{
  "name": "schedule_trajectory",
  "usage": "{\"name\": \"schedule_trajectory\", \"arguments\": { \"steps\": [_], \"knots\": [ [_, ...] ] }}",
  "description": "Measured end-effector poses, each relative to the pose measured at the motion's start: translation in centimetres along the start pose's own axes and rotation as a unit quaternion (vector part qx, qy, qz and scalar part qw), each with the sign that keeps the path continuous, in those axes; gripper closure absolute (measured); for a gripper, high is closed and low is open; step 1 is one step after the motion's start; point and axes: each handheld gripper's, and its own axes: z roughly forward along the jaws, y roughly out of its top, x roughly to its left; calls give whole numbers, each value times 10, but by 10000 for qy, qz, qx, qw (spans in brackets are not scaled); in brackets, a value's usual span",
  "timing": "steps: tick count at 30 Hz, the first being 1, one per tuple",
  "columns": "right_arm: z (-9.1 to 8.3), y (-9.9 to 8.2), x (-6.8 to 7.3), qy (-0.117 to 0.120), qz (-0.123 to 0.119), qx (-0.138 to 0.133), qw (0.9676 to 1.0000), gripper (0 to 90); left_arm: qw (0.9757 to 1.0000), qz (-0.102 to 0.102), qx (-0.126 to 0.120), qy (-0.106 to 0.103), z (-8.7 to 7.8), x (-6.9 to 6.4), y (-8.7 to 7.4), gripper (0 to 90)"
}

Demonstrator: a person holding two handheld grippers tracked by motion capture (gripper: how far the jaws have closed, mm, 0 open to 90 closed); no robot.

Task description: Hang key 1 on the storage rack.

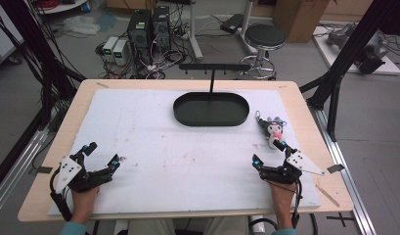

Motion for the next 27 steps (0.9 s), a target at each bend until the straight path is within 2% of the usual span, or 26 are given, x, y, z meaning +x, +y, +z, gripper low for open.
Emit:
{"name": "schedule_trajectory", "arguments": {
  "steps": [9,14,20,23,27],
  "knots": [
    [0,0,0,23,6,-3,10000,7,10000,-59,30,-2,0,1,0,105],
    [0,0,0,22,-2,-1,10000,7,10000,-26,-30,-4,0,1,0,105],
    [0,0,0,19,-38,-28,10000,7,10000,-36,7,-9,0,1,0,105],
    [1,1,-2,15,53,68,10000,7,10000,-40,2,-9,0,1,0,105],
    [6,7,-2,36,6,182,9998,7,10000,-40,12,-7,0,1,0,105]
  ]
}}
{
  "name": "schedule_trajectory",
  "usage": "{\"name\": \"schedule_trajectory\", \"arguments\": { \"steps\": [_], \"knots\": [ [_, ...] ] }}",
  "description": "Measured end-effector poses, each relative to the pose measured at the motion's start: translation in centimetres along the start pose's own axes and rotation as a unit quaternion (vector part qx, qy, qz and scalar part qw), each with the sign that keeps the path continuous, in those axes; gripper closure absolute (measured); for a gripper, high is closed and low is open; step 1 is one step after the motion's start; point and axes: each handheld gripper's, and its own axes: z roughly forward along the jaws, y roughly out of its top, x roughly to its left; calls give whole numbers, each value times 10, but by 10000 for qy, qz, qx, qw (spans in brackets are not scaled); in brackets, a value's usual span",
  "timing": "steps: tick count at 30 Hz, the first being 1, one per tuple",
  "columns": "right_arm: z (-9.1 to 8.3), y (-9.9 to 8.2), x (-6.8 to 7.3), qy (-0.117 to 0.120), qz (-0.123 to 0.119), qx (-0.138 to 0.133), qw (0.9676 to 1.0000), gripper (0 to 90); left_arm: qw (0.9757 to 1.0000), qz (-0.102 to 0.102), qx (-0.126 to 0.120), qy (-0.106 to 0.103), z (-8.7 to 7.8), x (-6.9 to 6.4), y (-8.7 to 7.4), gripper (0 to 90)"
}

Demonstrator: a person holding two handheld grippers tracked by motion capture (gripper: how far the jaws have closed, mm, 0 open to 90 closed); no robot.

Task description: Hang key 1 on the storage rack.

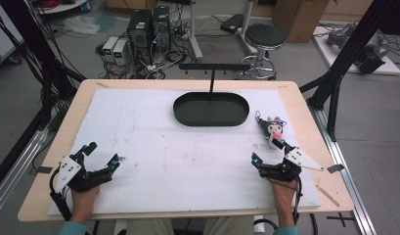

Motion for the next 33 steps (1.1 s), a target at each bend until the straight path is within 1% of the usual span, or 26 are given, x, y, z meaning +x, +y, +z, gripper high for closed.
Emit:
{"name": "schedule_trajectory", "arguments": {
  "steps": [3,4,6,7,8,9,10,11,12,13,15,16,17,19,20,22,23,24,26,27,28,29,30,31,33],
  "knots": [
    [0,9,-1,-43,-49,-47,10000,7,10000,-6,11,-6,0,0,0,105],
    [0,9,-1,-43,-49,-47,10000,7,10000,-14,10,-1,0,0,0,105],
    [-1,16,-5,-109,-18,-27,9999,7,10000,-5,13,-7,0,0,0,105],
    [-1,20,-6,-135,8,32,9999,7,10000,-3,14,-6,0,0,0,105],
    [-2,28,-10,-230,-5,101,9997,7,10000,-4,17,-7,0,0,0,104],
    [-2,32,-13,-278,-44,118,9995,7,10000,-5,17,-6,0,0,0,105],
    [-2,36,-15,-323,-21,155,9994,7,10000,-4,18,-4,0,0,0,105],
    [-2,40,-17,-340,40,197,9992,7,10000,-1,24,-7,0,0,0,105],
    [-2,40,-17,-340,40,197,9992,7,10000,-7,26,-1,0,0,0,105],
    [-1,48,-22,-395,116,307,9987,7,10000,-4,33,1,1,0,0,105],
    [1,55,-26,-484,112,423,9979,7,10000,-2,33,2,1,0,0,105],
    [1,55,-26,-484,112,423,9979,7,10000,-5,33,-5,1,0,0,105],
    [2,59,-27,-530,153,503,9972,7,10000,-7,18,3,1,0,0,105],
    [5,65,-32,-543,171,570,9968,7,10000,-4,36,1,1,0,0,105],
    [7,69,-34,-648,227,724,9950,7,10000,-4,24,8,1,0,0,105],
    [10,73,-37,-696,203,922,9931,7,10000,-7,21,5,1,0,0,105],
    [10,73,-37,-696,203,922,9931,7,10000,-7,21,5,1,0,0,105],
    [13,78,-41,-775,160,1132,9904,7,10000,-3,23,4,1,0,0,105],
    [15,82,-44,-865,216,1322,9872,7,10000,-7,21,4,1,0,0,105],
    [15,82,-44,-865,216,1322,9872,7,10000,-6,19,4,1,0,0,105],
    [16,84,-46,-882,223,1395,9860,7,10000,-5,19,2,1,0,0,105],
    [19,89,-50,-952,215,1585,9825,7,10000,-4,18,3,1,0,0,105],
    [19,89,-50,-952,215,1585,9825,7,10000,-1,24,3,1,0,0,105],
    [23,92,-53,-1017,254,1794,9782,7,10000,-2,22,5,1,0,0,105],
    [26,95,-56,-1062,254,1990,9739,7,10000,-3,12,6,1,0,0,105]
  ]
}}
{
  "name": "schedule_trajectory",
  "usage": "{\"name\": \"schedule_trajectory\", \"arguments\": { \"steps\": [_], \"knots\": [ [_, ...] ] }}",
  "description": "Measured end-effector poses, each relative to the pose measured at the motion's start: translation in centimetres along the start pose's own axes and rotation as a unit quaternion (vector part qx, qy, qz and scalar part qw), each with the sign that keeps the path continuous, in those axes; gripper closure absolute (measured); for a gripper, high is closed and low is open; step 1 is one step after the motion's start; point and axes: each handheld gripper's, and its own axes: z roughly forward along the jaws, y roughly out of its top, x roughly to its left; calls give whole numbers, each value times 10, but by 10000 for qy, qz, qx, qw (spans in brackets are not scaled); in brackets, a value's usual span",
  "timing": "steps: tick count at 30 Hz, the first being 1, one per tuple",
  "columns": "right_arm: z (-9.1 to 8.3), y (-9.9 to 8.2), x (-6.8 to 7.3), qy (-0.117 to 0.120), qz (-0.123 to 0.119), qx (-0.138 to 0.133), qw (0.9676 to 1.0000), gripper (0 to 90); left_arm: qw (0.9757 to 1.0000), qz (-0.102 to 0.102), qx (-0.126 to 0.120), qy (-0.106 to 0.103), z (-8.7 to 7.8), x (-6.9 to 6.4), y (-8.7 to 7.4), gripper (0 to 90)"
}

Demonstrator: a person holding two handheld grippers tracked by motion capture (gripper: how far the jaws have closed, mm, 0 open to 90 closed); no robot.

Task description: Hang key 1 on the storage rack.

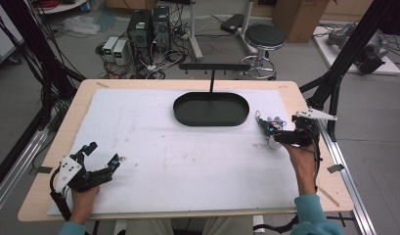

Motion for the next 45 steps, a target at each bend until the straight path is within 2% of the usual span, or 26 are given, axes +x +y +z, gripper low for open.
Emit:
{"name": "schedule_trajectory", "arguments": {
  "steps": [1,2,3,4,7,11,13,14,15,17,18,22,23,24,25,27,28,30,31,32,33,34,37,39,43,45],
  "knots": [
    [0,0,0,0,0,0,10000,7,10000,2,0,-1,0,0,0,105],
    [2,3,-2,-83,12,175,9998,7,10000,2,2,-1,0,0,0,105],
    [2,3,-2,-83,12,175,9998,7,10000,6,5,2,0,0,0,105],
    [5,4,-5,-148,14,339,9993,8,10000,2,2,1,0,0,0,105],
    [8,5,-8,-186,63,474,9987,7,10000,2,2,0,0,0,0,105],
    [17,6,-12,-284,124,934,9951,8,10000,3,2,0,0,0,0,105],
    [19,6,-12,-326,115,1013,9943,8,10000,3,3,2,0,0,0,105],
    [23,6,-13,-497,76,1202,9915,8,10000,1,2,0,0,0,0,105],
    [24,7,-13,-541,102,1261,9905,7,10000,6,4,0,0,0,0,105],
    [26,7,-14,-509,135,1290,9902,7,10000,3,7,-3,0,0,0,105],
    [29,7,-15,-430,221,1426,9886,7,10000,7,10,-3,0,0,0,105],
    [38,4,-16,-429,207,1743,9835,8,10000,6,10,-4,0,0,0,105],
    [38,4,-16,-429,207,1743,9835,8,10000,3,7,-1,0,0,0,105],
    [41,3,-16,-462,216,1867,9811,8,10000,5,8,-3,0,0,0,105],
    [41,3,-16,-462,216,1867,9811,8,10000,6,7,-3,0,0,0,105],
    [45,1,-16,-484,265,1988,9785,8,10000,7,9,-3,0,0,0,105],
    [45,1,-16,-484,265,1988,9785,8,10000,7,8,-3,0,0,0,105],
    [49,0,-16,-503,309,2145,9749,8,10000,8,9,-3,0,0,0,105],
    [53,-3,-17,-523,336,2315,9708,8,10000,5,8,-3,0,0,0,105],
    [55,-3,-17,-535,334,2363,9696,14,10000,7,10,-3,0,0,0,105],
    [55,-3,-17,-535,334,2363,9696,14,10000,7,10,-3,0,0,0,105],
    [57,-4,-17,-499,340,2452,9676,40,10000,6,9,-2,0,0,0,105],
    [60,-5,-16,-495,355,2507,9662,40,10000,5,8,-1,0,0,0,105],
    [63,-6,-16,-519,324,2610,9634,41,10000,5,8,-4,0,0,0,105],
    [66,-7,-17,-509,332,2645,9625,42,10000,7,24,1,0,0,0,105],
    [67,-8,-18,-565,380,2699,9605,47,10000,11,24,1,0,0,0,105]
  ]
}}
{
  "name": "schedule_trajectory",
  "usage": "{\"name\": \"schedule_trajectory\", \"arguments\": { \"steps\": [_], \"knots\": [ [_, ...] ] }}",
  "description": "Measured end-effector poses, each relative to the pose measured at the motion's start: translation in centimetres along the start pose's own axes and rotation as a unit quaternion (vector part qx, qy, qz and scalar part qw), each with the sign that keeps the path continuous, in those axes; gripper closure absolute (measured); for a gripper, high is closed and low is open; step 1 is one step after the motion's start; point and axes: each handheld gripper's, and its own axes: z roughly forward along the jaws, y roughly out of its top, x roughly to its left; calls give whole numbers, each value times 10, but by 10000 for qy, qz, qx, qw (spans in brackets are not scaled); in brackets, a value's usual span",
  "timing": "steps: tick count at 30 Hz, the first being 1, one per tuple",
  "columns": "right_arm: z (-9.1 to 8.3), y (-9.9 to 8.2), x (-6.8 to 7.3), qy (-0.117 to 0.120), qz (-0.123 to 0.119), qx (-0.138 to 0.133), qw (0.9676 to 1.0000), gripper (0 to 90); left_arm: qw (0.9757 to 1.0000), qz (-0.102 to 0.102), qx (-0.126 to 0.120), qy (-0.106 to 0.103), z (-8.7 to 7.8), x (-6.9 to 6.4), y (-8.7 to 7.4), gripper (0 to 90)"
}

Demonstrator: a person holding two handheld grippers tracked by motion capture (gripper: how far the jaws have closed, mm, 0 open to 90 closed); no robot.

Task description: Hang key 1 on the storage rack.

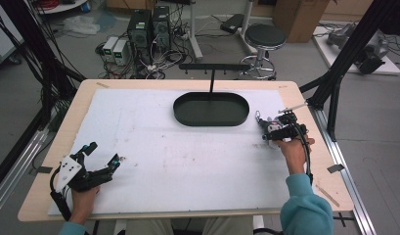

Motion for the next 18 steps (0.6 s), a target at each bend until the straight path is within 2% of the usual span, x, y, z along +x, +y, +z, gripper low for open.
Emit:
{"name": "schedule_trajectory", "arguments": {
  "steps": [9,10,16,17,18],
  "knots": [
    [6,0,-3,31,-20,201,9998,91,10000,-12,2,-4,0,0,0,105],
    [6,1,-3,104,-32,213,9997,160,10000,-12,3,-2,0,0,0,105],
    [9,0,-3,70,-26,307,9995,170,10000,-12,3,-5,0,0,0,105],
    [10,0,-4,64,-18,325,9994,184,10000,-11,4,-2,0,0,0,105],
    [9,0,-3,26,-44,352,9994,236,10000,-15,2,-1,0,0,0,105]
  ]
}}
